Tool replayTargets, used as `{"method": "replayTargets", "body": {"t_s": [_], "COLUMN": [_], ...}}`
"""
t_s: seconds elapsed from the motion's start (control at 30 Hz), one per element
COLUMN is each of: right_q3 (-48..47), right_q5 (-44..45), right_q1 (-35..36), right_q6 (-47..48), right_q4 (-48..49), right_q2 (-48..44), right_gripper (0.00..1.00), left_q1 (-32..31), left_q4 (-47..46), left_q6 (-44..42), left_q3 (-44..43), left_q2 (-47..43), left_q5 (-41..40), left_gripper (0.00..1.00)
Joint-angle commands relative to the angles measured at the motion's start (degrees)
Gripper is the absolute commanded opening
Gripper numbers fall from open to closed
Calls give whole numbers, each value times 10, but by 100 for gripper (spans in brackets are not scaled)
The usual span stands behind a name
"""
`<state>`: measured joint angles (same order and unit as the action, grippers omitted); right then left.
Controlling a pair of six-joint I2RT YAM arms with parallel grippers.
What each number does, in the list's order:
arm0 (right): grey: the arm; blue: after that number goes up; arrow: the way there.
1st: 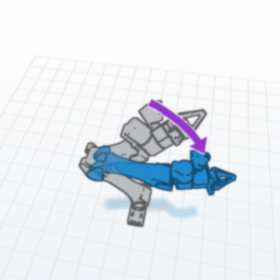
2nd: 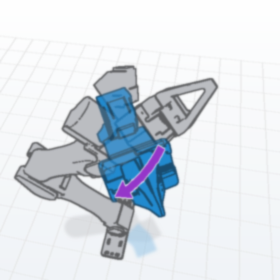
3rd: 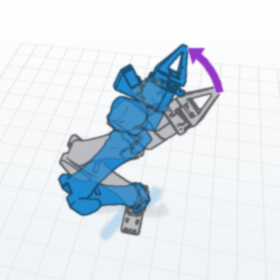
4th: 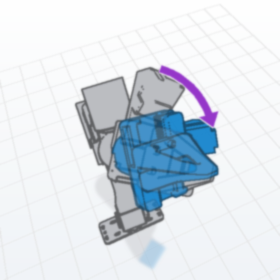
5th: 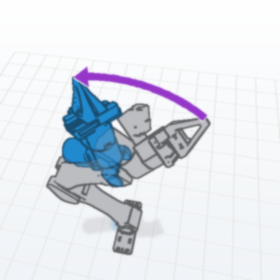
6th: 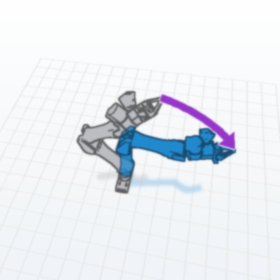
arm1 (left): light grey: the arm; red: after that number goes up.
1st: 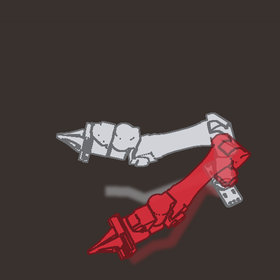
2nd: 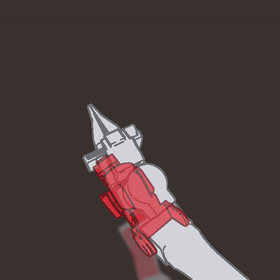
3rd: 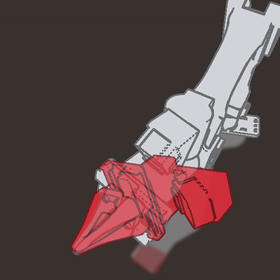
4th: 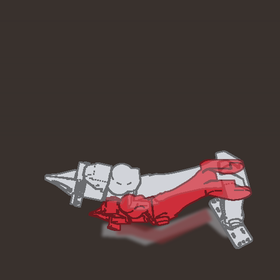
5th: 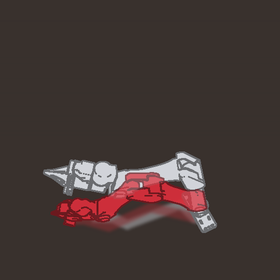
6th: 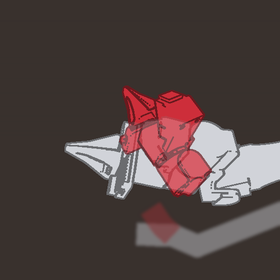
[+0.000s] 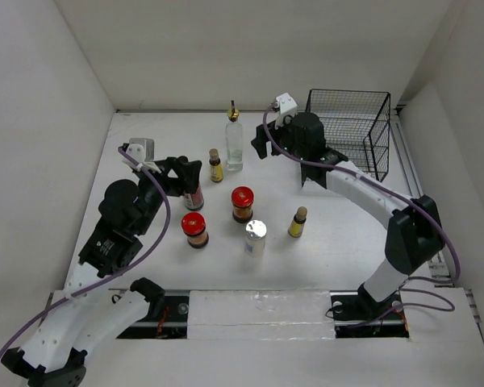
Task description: Organize the condiment bottles
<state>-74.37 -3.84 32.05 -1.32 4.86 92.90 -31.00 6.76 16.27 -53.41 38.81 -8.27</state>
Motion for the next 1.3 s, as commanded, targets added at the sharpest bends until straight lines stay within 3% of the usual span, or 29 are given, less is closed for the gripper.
{"method": "replayTargets", "body": {"t_s": [0.0, 0.2, 0.8, 1.0, 1.03, 1.07, 1.17, 1.27], "right_q3": [-63, -160, -304, -304, -304, -304, -263, -232], "right_q5": [-65, -164, -139, -130, -130, -130, -124, -109], "right_q1": [-18, -18, -1, 4, 4, 4, 9, 9], "right_q6": [11, 17, 35, 12, 12, 7, -13, -30], "right_q4": [62, 62, 93, 141, 147, 154, 211, 257], "right_q2": [36, 127, 256, 275, 275, 275, 241, 184], "right_gripper": [85, 88, 86, 52, 45, 30, 18, 16], "left_q1": [2, 2, 15, 15, 15, 15, 15, 15], "left_q4": [-31, -16, -21, -26, -26, -26, -26, -26], "left_q6": [4, 4, 4, 4, 4, 4, 4, 4], "left_q3": [8, 1, 6, 6, 6, 6, 6, 6], "left_q2": [-9, -3, -3, -8, -8, -8, -8, -8], "left_q5": [-14, -19, 1, 1, 1, 1, 7, 7], "left_gripper": [73, 76, 77, 77, 77, 77, 77, 77]}}
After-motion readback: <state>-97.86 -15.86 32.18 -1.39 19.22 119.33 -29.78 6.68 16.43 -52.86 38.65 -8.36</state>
